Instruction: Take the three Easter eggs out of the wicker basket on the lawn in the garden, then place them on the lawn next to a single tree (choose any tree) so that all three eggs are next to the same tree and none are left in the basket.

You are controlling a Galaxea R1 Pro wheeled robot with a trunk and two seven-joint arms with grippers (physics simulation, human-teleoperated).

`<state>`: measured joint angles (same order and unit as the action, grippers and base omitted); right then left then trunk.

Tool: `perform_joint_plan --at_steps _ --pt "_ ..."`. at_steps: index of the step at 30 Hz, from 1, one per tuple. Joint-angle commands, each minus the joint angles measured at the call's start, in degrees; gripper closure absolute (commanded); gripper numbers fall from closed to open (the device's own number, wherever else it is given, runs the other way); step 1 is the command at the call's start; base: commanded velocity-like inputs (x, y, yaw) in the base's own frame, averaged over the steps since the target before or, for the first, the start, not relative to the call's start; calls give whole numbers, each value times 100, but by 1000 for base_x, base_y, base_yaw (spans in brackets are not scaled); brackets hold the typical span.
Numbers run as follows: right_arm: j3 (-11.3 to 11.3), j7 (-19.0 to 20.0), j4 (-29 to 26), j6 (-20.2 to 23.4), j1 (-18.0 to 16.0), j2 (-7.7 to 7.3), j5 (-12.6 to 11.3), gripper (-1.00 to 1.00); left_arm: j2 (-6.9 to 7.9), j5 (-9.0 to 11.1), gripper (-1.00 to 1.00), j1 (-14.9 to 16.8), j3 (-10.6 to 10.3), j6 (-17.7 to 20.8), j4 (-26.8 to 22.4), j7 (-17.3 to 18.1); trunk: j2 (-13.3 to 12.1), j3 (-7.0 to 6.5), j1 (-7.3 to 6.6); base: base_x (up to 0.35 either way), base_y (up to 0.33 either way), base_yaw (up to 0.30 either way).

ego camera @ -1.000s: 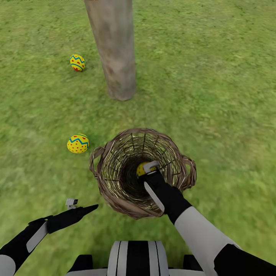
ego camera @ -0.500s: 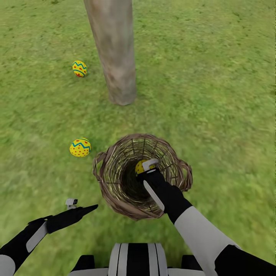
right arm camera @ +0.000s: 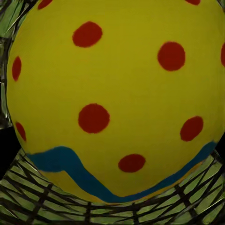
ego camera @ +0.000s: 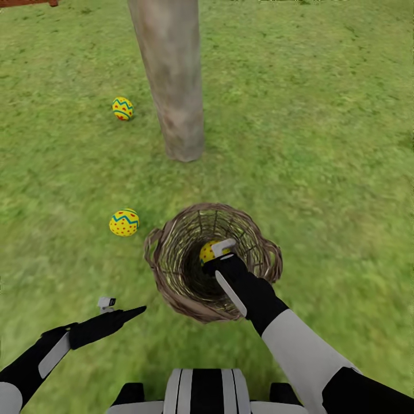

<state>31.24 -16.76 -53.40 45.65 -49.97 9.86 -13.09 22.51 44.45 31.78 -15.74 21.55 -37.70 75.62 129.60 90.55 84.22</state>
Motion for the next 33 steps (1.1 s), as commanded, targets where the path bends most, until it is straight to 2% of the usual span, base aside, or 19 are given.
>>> perform_joint_plan --at_steps 1,10,16,33 --pt "14 -54 -4 14 -4 -2 -62 100 8 55 -100 4 -35 60 1 8 -40 -23 -23 -86 0 0" --pt "14 -47 -21 15 -4 13 -62 100 8 55 -100 4 2 58 0 14 -401 -266 -221 -114 0 0" --pt "14 -47 -244 105 -4 13 -62 100 8 55 -100 4 15 55 0 14 -642 -429 -353 -48 0 0" --pt "5 -47 -257 111 -4 13 -62 100 8 55 -100 4 53 55 0 14 -1324 -865 -726 -128 0 0"
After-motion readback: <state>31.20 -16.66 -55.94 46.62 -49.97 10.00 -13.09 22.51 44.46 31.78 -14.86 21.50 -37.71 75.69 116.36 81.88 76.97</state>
